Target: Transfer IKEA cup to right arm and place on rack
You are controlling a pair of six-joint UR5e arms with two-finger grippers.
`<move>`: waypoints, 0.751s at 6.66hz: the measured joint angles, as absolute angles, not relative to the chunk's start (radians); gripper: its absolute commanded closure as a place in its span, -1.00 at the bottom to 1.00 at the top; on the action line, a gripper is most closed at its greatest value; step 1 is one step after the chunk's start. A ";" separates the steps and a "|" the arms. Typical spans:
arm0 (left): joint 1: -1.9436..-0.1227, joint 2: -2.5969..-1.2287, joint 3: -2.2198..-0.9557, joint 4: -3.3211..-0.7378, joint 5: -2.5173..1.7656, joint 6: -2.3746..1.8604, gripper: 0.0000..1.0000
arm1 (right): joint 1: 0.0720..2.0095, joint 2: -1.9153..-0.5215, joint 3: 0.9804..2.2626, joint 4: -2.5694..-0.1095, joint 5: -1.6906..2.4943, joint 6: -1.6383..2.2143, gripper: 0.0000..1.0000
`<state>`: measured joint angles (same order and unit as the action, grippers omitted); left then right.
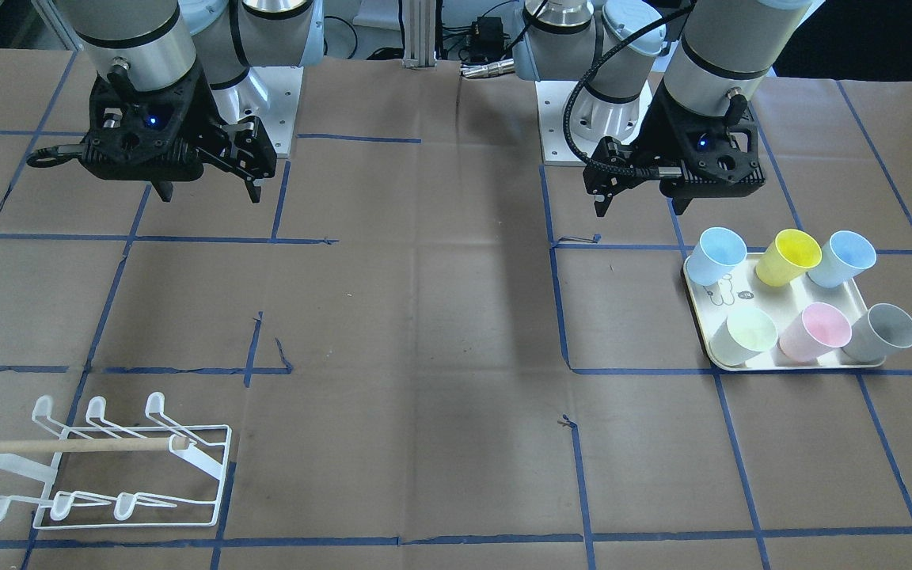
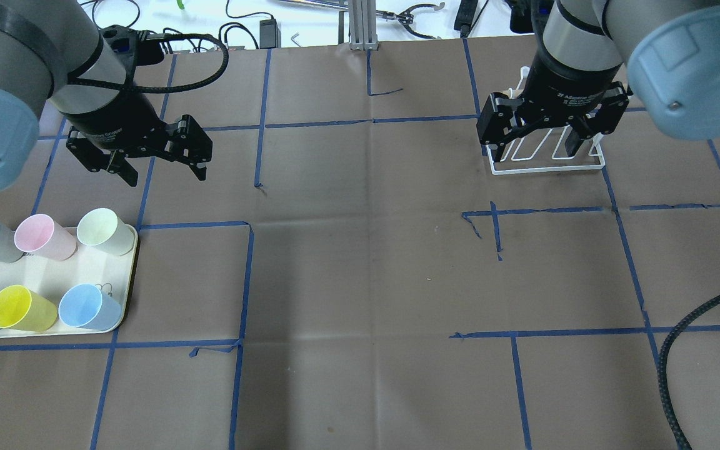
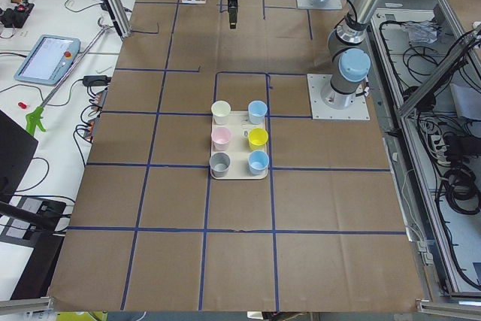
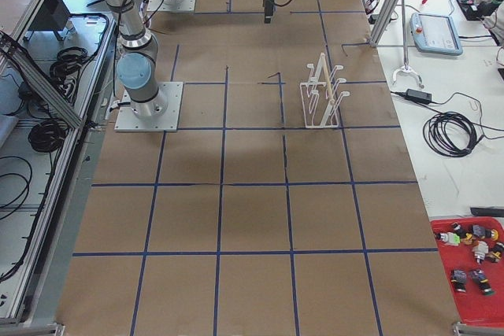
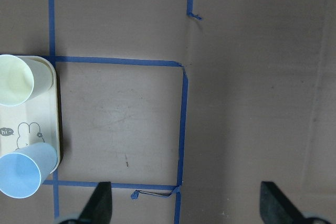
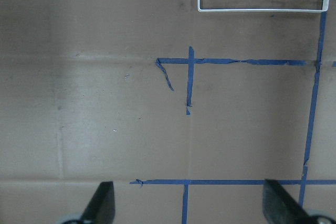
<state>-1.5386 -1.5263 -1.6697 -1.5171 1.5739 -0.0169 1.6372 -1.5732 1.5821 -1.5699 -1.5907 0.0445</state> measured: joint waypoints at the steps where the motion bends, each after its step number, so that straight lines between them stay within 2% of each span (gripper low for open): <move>1: -1.539 -1.526 -1.669 -1.517 1.574 -0.017 -1.00 | 1.632 -1.578 1.587 -1.568 -1.591 0.048 -1.00; 5: -1.539 -1.527 -1.669 -1.516 1.574 -0.017 -1.00 | 1.626 -1.596 1.601 -1.568 -1.588 0.054 -1.00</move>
